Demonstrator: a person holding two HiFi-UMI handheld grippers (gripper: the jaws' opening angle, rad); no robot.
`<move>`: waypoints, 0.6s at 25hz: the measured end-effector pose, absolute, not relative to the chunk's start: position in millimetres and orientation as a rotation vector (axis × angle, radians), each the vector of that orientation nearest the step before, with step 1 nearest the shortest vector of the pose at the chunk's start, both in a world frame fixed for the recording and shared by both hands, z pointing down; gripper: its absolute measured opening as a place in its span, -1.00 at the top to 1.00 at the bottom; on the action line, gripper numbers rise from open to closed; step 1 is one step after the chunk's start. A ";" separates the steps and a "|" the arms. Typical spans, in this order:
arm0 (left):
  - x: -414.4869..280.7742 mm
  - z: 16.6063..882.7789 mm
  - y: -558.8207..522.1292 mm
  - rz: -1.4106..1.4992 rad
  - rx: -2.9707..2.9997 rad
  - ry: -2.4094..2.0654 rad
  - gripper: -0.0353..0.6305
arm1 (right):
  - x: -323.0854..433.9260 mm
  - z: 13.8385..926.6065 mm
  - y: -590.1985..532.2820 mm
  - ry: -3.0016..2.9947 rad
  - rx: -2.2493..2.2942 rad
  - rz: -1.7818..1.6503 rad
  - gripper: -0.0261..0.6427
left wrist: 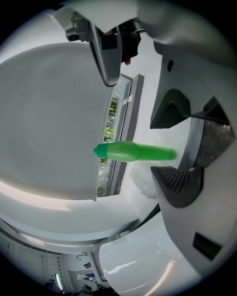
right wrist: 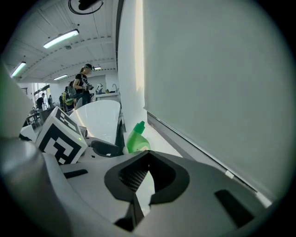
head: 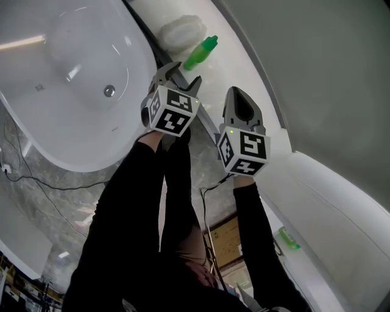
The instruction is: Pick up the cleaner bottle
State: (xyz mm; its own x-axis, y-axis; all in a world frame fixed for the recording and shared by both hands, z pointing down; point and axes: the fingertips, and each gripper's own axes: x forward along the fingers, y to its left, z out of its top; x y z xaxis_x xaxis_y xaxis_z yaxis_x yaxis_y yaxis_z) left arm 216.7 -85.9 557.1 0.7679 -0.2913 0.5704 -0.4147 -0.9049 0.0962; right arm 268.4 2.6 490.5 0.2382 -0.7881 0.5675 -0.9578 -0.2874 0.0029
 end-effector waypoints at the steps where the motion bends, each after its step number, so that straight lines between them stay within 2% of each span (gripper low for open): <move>1: 218.3 564.5 -86.8 0.844 2.743 -0.561 0.12 | 269.1 496.3 2.1 -1.613 2.165 0.678 0.92; 15: 242.5 608.5 -109.5 0.855 2.698 -0.620 0.08 | 297.1 542.5 -6.1 -1.596 2.164 0.769 0.92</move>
